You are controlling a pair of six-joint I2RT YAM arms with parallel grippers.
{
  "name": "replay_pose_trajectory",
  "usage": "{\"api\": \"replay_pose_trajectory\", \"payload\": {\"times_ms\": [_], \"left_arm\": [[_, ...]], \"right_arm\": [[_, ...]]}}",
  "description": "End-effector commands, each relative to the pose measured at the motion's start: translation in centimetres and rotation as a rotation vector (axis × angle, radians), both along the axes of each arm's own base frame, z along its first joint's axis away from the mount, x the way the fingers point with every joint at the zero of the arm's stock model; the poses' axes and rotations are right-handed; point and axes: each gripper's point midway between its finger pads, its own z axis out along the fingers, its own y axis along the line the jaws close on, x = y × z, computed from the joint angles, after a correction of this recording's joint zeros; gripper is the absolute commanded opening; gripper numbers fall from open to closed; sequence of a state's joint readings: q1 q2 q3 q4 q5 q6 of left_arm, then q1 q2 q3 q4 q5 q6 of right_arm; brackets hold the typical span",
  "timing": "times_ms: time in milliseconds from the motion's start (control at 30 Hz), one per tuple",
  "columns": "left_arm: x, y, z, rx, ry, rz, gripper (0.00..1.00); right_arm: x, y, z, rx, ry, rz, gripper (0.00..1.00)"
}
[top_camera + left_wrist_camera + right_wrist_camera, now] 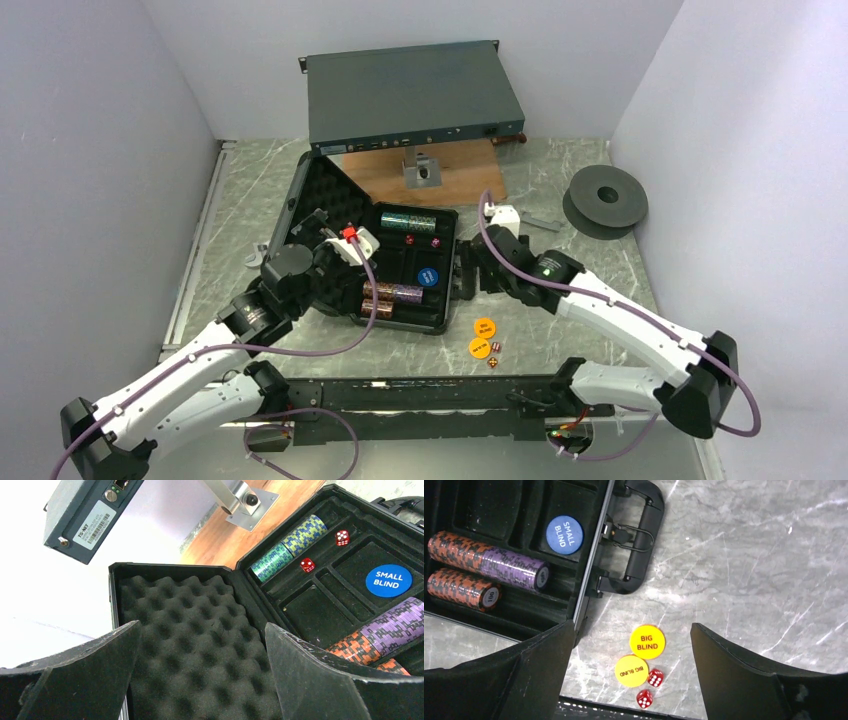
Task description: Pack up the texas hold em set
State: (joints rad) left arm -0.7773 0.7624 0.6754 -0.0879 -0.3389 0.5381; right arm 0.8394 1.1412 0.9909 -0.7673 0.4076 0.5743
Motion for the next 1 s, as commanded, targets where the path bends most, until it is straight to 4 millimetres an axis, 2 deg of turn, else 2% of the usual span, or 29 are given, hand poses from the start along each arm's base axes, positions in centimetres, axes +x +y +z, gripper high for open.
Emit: {"api": "replay_pose_trajectory", "payload": {"times_ms": [0,200,433,600,767,967], "left_arm": [[-0.1,0.0,1.6,-0.035,-0.040,-0.010,1.00],[-0.1,0.0,1.7,-0.036,-0.043,-0.010,1.00],[-0.1,0.1,1.7,-0.037,-0.044,-0.007,1.00],[-0.3,0.1,1.9,-0.041,-0.051,-0.011,1.00],[-0.3,0.2,2.0,-0.038,-0.050,-0.011,1.00],[-0.3,0.4,2.1,-0.037,-0.060,-0.005,1.00]], "right_arm": [[-1.2,-1.2,-0.4,0.052,0.012,-0.080,0.91],[-2.4,-1.5,-3.5,0.010,0.123,-0.119,0.96],[-2.8,-1.7,-5.1,0.011,0.155,-0.166,0.99],[-3.2,-2.0,-6.7,-0.004,0.184,-0.185,0.93],[-3.7,-1.8,-9.2,-0.009,0.232,-0.188,0.87],[-4.3,-1.3,-11.6,-0.010,0.283,-0.174,0.75]]}}
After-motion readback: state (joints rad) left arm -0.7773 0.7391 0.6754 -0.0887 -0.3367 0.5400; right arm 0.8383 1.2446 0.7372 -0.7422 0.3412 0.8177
